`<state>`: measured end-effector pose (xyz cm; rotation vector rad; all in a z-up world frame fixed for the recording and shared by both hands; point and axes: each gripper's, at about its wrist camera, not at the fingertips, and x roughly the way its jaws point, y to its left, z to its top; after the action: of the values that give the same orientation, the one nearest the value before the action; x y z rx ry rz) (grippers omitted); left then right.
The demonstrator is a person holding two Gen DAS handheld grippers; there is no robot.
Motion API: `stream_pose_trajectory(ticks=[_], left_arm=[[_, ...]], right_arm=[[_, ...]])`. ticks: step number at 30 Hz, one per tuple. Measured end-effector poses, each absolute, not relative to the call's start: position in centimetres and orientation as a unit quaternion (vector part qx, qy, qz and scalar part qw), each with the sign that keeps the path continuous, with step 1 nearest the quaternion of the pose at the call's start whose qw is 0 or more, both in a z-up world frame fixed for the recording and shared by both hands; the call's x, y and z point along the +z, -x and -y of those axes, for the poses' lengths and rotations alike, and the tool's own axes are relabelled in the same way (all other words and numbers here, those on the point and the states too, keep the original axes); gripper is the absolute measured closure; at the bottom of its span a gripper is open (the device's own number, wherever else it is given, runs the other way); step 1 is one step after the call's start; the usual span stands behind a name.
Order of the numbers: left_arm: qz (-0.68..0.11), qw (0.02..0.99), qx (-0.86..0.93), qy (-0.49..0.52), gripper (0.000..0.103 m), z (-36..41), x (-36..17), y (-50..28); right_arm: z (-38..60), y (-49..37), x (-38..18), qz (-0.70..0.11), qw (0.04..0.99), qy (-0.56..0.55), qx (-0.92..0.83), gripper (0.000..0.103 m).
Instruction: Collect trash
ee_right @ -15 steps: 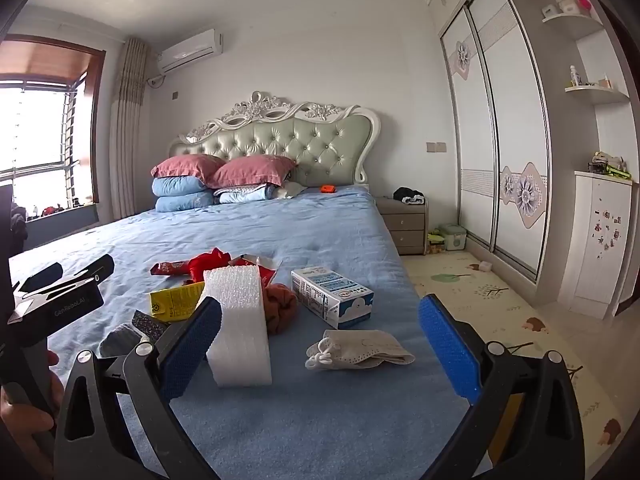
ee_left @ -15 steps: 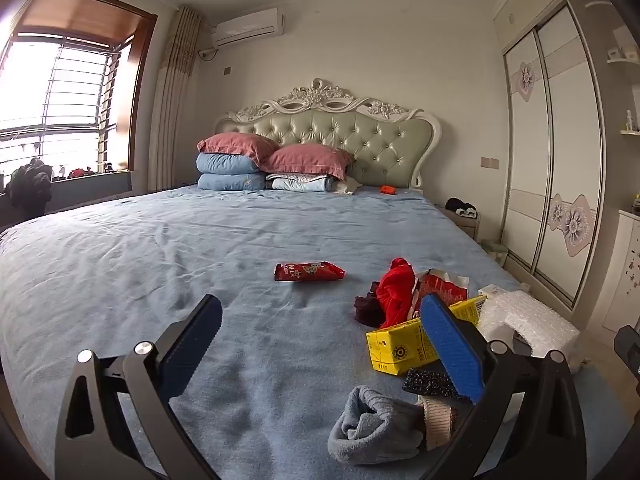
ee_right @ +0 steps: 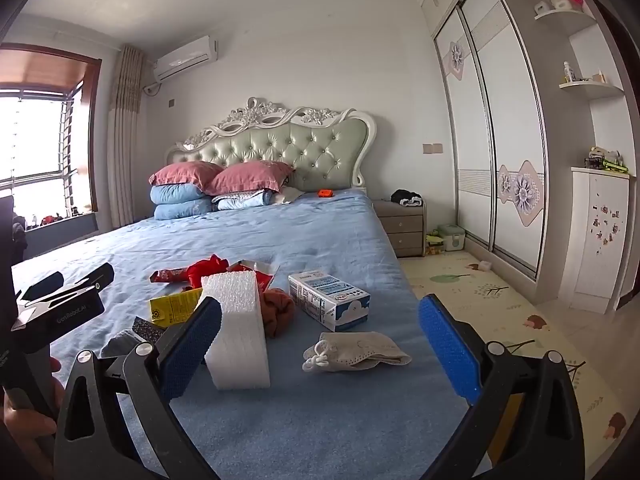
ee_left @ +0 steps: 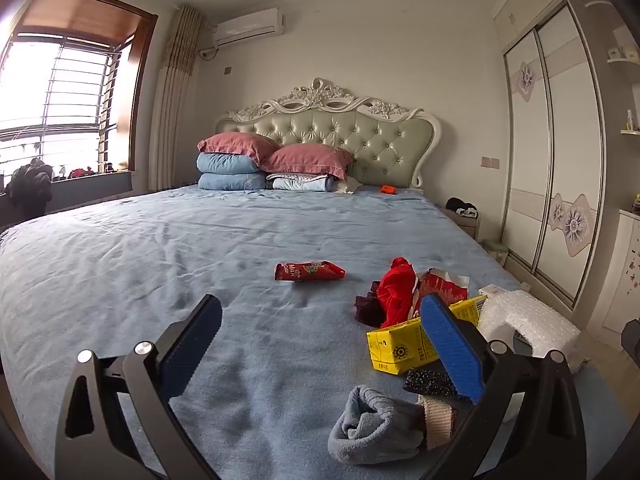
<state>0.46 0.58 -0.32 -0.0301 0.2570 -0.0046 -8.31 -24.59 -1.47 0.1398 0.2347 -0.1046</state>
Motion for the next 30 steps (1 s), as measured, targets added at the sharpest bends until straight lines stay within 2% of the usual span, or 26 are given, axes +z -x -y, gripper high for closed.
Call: stream_pose_trajectory(ticks=[30], left_arm=[[-0.126,0.992,-0.005,0.016,0.004,-0.02,0.05,-0.07]], right_arm=[[24.58,8.73,-1.16,-0.111,0.99,-0.064,-0.053,0.008]])
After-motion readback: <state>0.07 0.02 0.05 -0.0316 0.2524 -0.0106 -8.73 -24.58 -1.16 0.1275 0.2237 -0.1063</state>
